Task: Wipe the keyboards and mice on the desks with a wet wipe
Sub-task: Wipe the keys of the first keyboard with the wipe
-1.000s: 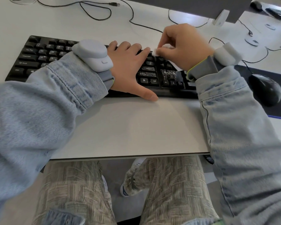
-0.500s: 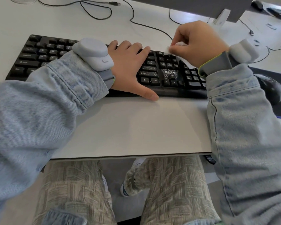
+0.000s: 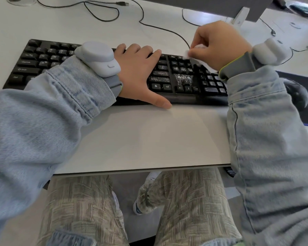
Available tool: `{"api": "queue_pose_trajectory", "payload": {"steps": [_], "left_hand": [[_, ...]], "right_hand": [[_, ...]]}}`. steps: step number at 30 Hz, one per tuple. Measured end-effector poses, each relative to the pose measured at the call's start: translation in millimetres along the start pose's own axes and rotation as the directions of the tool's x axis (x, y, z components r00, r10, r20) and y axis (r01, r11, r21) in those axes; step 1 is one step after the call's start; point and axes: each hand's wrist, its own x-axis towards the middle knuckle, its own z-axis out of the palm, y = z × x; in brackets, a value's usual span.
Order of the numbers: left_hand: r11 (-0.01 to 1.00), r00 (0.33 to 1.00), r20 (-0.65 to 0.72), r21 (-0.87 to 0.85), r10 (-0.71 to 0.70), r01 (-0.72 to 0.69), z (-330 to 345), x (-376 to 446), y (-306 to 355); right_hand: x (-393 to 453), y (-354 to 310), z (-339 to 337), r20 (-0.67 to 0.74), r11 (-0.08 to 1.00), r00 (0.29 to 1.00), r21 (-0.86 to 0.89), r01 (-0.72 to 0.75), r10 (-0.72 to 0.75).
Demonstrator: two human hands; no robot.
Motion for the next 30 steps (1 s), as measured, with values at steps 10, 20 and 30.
{"api": "queue_pose_trajectory", "payload": {"steps": [10,20,30], "left_hand": [[1.000,1.000,-0.009,0.010,0.001,-0.001,-0.7,-0.6,1.5],[1.000,1.000,0.004,0.005,0.000,0.000,0.2,-0.3,1.2],[1.000,1.000,-0.003,0.003,-0.007,0.007,-0.3,-0.6,2.0]], "right_hand": [[10.7,-20.0,10.9,0.098,0.989,0.989,-0.090,0.119,-0.110],[2.5,10.8,-9.2,0.116,0.998,0.993,-0.069,0.008,0.000],[-0.1,-20.9,0.7,0.164,0.991,0.982,-0.075,0.108,-0.095]]}}
